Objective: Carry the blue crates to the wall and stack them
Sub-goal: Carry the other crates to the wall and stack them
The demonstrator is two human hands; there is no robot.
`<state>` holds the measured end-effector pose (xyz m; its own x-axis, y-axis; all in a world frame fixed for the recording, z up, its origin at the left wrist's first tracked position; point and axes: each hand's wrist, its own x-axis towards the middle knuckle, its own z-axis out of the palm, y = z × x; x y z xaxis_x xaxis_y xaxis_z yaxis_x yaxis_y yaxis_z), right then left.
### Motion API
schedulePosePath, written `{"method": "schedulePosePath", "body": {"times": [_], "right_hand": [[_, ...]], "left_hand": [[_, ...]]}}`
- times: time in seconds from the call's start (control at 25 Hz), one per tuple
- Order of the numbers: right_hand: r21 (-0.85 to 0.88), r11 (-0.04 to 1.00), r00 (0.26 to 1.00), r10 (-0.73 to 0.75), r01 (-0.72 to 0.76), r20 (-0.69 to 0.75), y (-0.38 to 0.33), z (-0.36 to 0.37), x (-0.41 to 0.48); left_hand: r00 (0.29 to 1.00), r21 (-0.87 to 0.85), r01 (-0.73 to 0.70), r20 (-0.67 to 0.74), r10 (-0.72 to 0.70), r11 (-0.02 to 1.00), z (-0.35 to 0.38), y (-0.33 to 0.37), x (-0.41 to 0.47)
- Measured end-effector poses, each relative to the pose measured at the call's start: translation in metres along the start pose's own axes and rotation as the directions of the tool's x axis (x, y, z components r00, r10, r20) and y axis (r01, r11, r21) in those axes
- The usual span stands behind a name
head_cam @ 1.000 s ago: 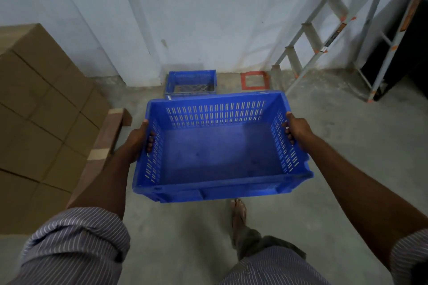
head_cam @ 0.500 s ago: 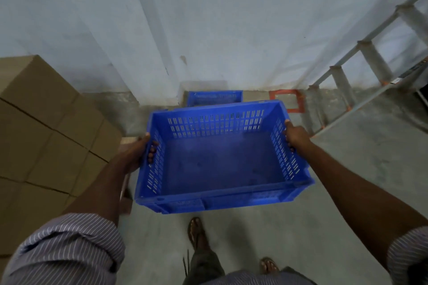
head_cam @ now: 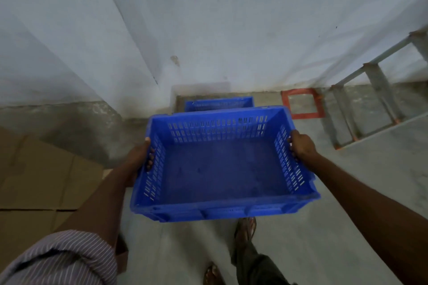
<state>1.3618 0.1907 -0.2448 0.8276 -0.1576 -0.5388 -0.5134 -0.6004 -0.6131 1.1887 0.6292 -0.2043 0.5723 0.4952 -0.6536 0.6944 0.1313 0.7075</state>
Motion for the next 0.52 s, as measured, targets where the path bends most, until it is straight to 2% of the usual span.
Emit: {"method": "schedulePosePath", "body": {"times": [0.28,0.4,0.52], "right_hand": [[-0.180,0.982,0.997,-0.064,0.056,-0.038,-0.035,0.104,0.214],[-0.289,0.946,0.976,-0.186,0.147,-0.112,-0.047,0.143,0.287],[-0.320,0.913,0.954,-0.290,0.251,-0.081,-0.068,0.172,0.354]], "left_hand": [[1.000,0.065,0.020,-0.015,-0.020,0.998,0.055,-0.005,0.242],[0.999,0.078,-0.053,0.008,0.053,0.996,0.077,-0.006,0.344],[0.984,0.072,-0.164,-0.057,0.168,0.984,0.095,0.008,0.428]]}}
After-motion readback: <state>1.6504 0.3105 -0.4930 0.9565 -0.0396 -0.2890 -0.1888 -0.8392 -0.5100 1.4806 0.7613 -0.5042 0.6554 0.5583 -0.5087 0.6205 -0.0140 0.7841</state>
